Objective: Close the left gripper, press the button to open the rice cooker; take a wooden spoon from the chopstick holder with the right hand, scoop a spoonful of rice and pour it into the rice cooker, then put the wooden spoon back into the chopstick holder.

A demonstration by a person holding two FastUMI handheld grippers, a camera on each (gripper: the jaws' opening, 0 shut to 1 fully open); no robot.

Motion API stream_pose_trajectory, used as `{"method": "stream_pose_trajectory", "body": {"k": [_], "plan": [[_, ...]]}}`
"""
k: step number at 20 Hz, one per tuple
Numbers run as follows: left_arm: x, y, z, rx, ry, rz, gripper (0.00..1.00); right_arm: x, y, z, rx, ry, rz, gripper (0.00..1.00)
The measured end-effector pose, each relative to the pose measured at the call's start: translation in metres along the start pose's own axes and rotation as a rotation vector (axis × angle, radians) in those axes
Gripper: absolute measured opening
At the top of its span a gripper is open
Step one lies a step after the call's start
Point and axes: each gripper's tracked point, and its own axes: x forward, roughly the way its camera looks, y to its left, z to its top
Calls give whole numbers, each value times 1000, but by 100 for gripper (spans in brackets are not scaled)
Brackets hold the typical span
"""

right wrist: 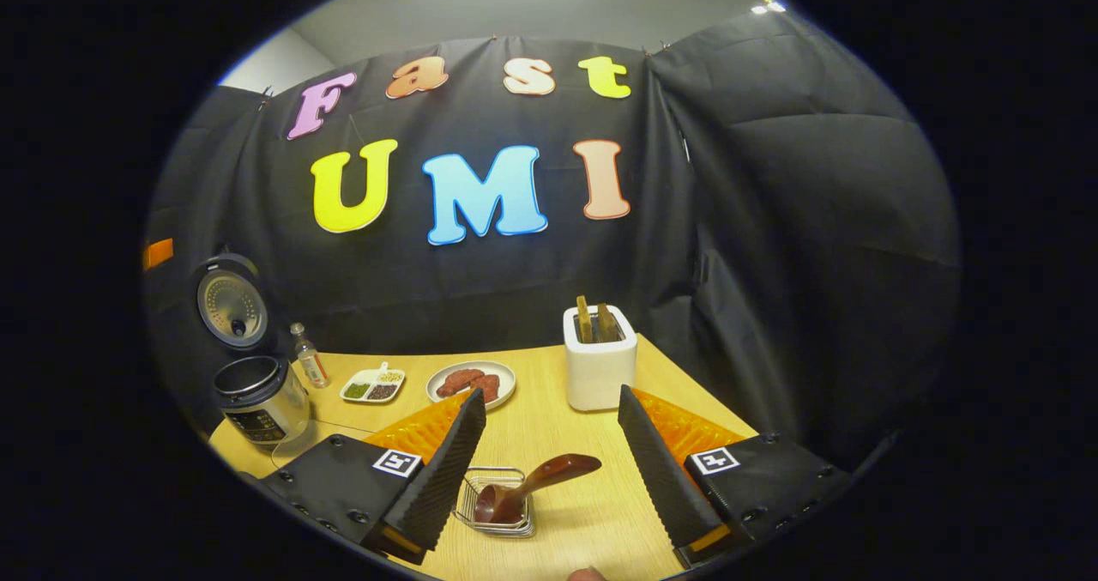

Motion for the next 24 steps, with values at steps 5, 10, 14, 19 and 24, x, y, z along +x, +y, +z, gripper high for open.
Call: {"method": "stream_pose_trajectory", "body": {"k": [5, 10, 14, 19, 24], "plan": [[47, 22, 4, -21, 3, 1, 77, -6, -1, 20, 13, -55, -54, 98], [101, 51, -2, -26, 15, 24, 77, -4, 10, 20, 10, -63, -86, 98], [144, 68, -14, -78, 43, 18, 77, 2, 25, 15, -3, -57, -98, 98], [194, 82, -24, -90, 47, 14, 77, 7, 37, 6, -13, -41, -113, 98], [240, 100, -47, -101, 79, 45, 78, 8, 35, 5, -22, -30, -139, 98]]}}
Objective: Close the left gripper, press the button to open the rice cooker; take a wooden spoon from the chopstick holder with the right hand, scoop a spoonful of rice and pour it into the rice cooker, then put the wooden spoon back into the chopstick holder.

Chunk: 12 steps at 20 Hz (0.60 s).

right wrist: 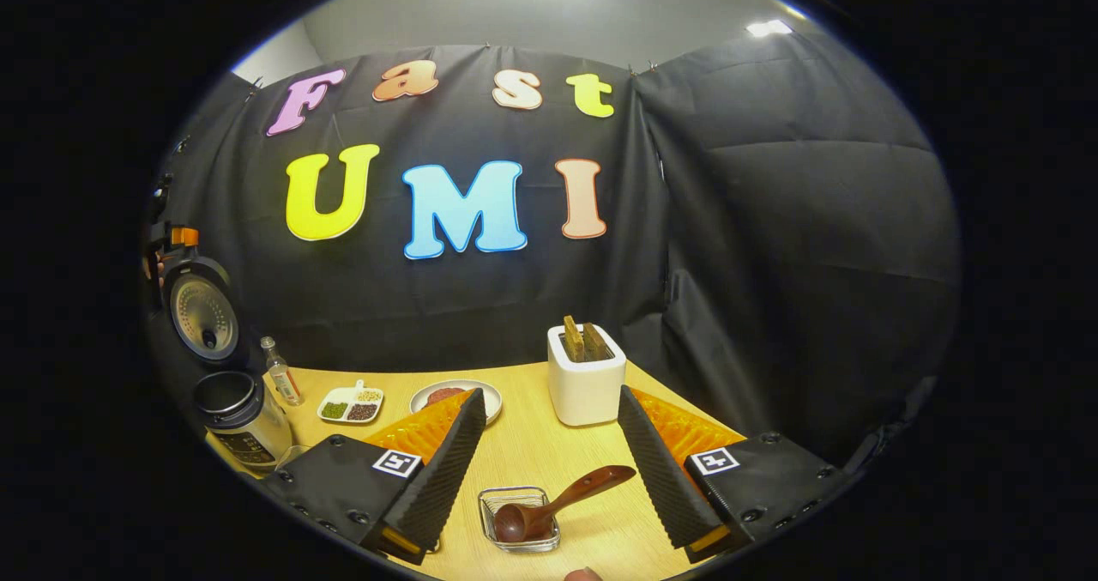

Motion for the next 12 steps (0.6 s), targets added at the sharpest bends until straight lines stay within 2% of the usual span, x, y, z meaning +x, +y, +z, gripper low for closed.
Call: {"method": "stream_pose_trajectory", "body": {"k": [1, 2, 5, 6, 7, 12], "plan": [[9, 3, -7, 9, 15, 11, 77, -1, 0, 1, -3, 1, -3, 92], [15, 5, -14, 18, 34, 16, 77, 0, -2, 1, -5, 2, -5, 98], [16, 4, -19, 46, 27, 31, 79, -1, -6, 3, -11, -1, -11, 98], [11, 2, -21, 53, 28, 37, 80, -1, -6, 4, -13, -1, -10, 92], [7, 1, -21, 66, 24, 39, 80, -1, -6, 5, -13, -2, -5, 98], [-19, -11, -32, 61, 44, 29, 81, -3, -6, 3, -13, 3, 31, 98]]}}
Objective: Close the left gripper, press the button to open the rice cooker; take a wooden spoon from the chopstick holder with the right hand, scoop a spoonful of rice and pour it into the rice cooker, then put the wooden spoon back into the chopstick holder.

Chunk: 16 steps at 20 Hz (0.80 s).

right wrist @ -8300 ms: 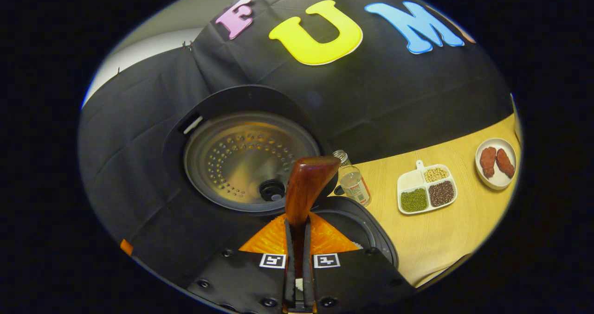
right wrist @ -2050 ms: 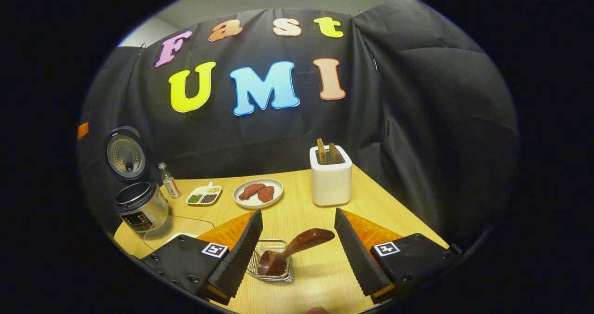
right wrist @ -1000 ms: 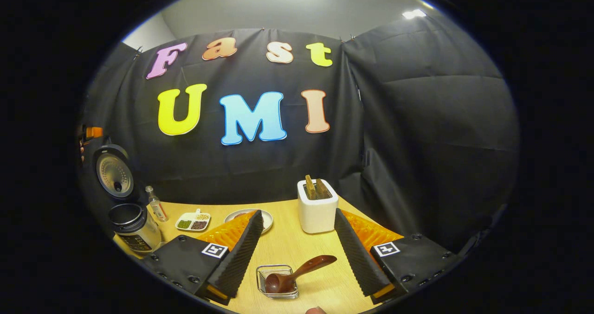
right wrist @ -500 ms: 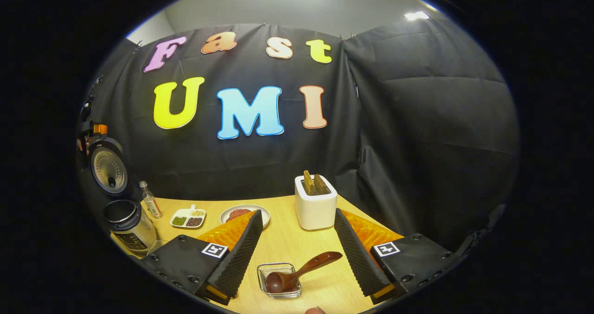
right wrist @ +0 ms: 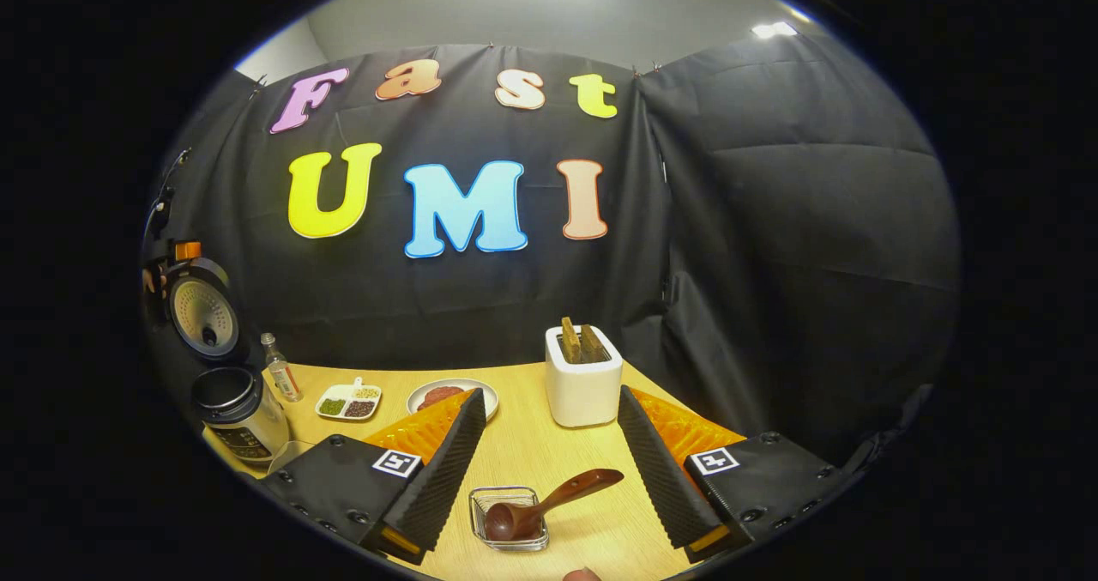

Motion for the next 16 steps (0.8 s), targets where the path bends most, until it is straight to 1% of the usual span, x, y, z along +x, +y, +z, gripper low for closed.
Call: {"method": "stream_pose_trajectory", "body": {"k": [1, 2, 3, 9, 16], "plan": [[-5, -3, -3, 3, 8, -3, 81, -1, -1, 0, -2, 1, 9, 98], [-11, -7, -6, 4, 14, -5, 82, -1, -1, 1, -4, 1, 17, 93], [-18, -10, -10, 6, 20, -8, 81, -2, -1, 1, -6, 1, 26, 98], [-51, -26, -32, -2, 56, -20, 80, -9, -8, 8, -10, -12, 73, 98], [-94, -44, -71, -10, 114, -33, 81, -21, -19, 8, -17, -14, 111, 98]]}}
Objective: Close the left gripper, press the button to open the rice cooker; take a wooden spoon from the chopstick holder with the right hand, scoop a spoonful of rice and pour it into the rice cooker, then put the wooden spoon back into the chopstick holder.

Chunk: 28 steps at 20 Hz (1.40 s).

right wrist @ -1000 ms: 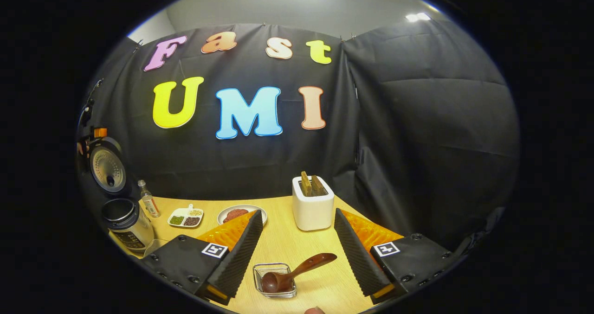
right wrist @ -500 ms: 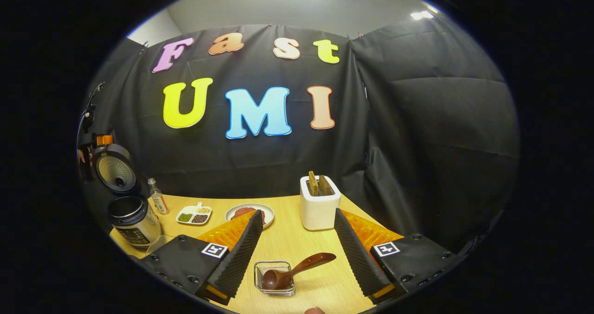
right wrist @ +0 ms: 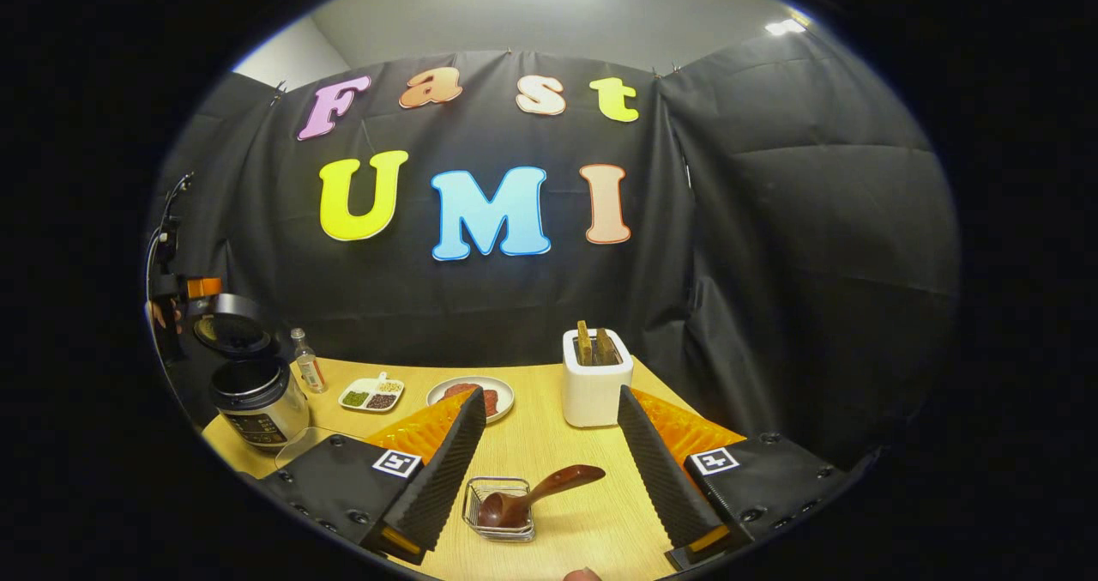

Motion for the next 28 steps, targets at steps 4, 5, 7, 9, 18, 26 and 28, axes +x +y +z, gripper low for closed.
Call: {"method": "stream_pose_trajectory", "body": {"k": [4, 5, 7, 9, 18, 26, 28], "plan": [[-13, -7, -22, -5, 30, -8, 81, -6, -5, 0, -2, 1, 13, 98], [-16, -9, -27, -4, 35, -10, 81, -6, -5, 0, 0, 1, 15, 98], [-21, -12, -37, -1, 44, -13, 80, -8, -5, -2, 1, 6, 20, 98], [-24, -13, -49, -8, 60, -15, 81, -10, -6, -4, -2, 10, 23, 98], [-31, -19, -96, -6, 110, -24, 80, -8, 3, -5, -12, 16, 43, 98], [-34, -20, -115, 15, 93, -15, 80, -3, 10, -11, -16, 36, 56, 98], [-35, -21, -120, 23, 84, -12, 82, -2, 13, -11, -18, 39, 58, 98]]}}
